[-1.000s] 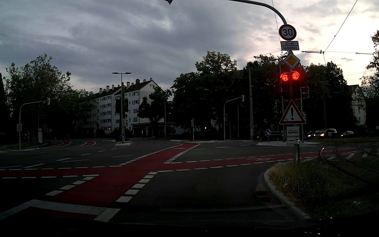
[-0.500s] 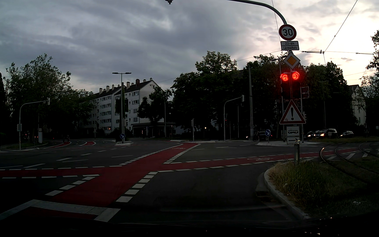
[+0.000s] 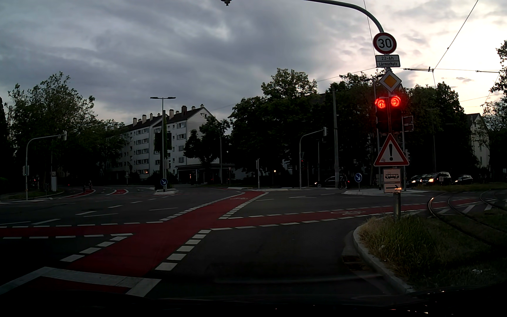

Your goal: Follow the waypoints while adhering to traffic rules and regulations

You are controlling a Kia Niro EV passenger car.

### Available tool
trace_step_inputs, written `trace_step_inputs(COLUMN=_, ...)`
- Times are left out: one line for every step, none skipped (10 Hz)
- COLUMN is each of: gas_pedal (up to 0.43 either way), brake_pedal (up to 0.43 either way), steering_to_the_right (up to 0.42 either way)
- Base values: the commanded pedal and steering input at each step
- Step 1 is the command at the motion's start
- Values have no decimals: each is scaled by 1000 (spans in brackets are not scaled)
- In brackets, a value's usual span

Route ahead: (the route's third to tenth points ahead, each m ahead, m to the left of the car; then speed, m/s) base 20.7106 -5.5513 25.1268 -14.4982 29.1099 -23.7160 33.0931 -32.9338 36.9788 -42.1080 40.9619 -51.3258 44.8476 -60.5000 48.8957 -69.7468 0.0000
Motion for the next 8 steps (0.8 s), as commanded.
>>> trace_step_inputs(gas_pedal=0, brake_pedal=250, steering_to_the_right=-52)
trace_step_inputs(gas_pedal=0, brake_pedal=250, steering_to_the_right=-53)
trace_step_inputs(gas_pedal=0, brake_pedal=244, steering_to_the_right=-53)
trace_step_inputs(gas_pedal=0, brake_pedal=250, steering_to_the_right=-52)
trace_step_inputs(gas_pedal=0, brake_pedal=250, steering_to_the_right=-52)
trace_step_inputs(gas_pedal=0, brake_pedal=244, steering_to_the_right=-52)
trace_step_inputs(gas_pedal=0, brake_pedal=250, steering_to_the_right=-52)
trace_step_inputs(gas_pedal=0, brake_pedal=244, steering_to_the_right=-52)
